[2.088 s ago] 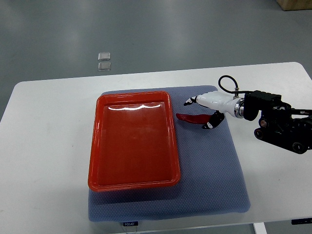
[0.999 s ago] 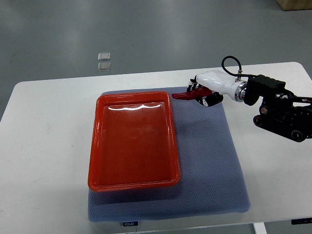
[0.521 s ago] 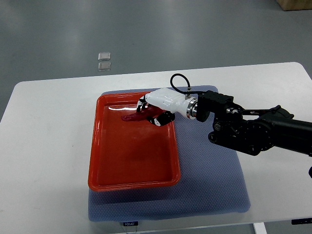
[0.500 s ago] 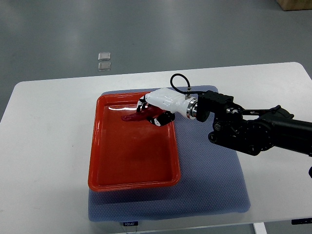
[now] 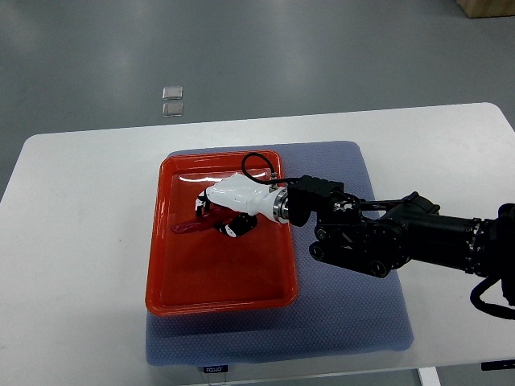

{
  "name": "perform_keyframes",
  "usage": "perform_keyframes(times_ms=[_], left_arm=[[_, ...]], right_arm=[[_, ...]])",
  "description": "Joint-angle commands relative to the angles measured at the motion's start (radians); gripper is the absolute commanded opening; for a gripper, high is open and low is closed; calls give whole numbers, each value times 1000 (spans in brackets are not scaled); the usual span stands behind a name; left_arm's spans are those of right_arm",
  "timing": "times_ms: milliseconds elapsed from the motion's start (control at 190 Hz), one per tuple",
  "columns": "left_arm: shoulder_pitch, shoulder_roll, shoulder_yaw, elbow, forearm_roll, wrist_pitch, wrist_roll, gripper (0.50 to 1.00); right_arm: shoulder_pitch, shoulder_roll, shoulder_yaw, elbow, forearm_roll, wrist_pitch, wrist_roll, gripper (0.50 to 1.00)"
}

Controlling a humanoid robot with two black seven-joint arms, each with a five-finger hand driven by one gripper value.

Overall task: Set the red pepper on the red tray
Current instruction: 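Carry the pepper over the red tray and lower it inside, then open the right hand to release the pepper and lift away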

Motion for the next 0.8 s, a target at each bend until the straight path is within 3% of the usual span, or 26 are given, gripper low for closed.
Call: perform_keyframes(times_ms=[0,53,153,321,568,794], left_arm=[[0,0,0,0,0,0,0,1000],[0,0,0,0,0,0,0,1000],[0,0,0,0,0,0,0,1000],[0,0,0,0,0,0,0,1000],[0,0,0,0,0,0,0,1000],[0,0,0,0,0,0,0,1000]], right_arm=[[1,0,4,-6,2,1,0,815],[1,0,5,-4,5,1,0,868],[1,0,10,-3,5,-1,0,883],[-2,-1,68,5,9,-7,0,883],[-39,-136,329,11,242,1,-7,883],[-174,-200,570,8,420,6,-8,883]])
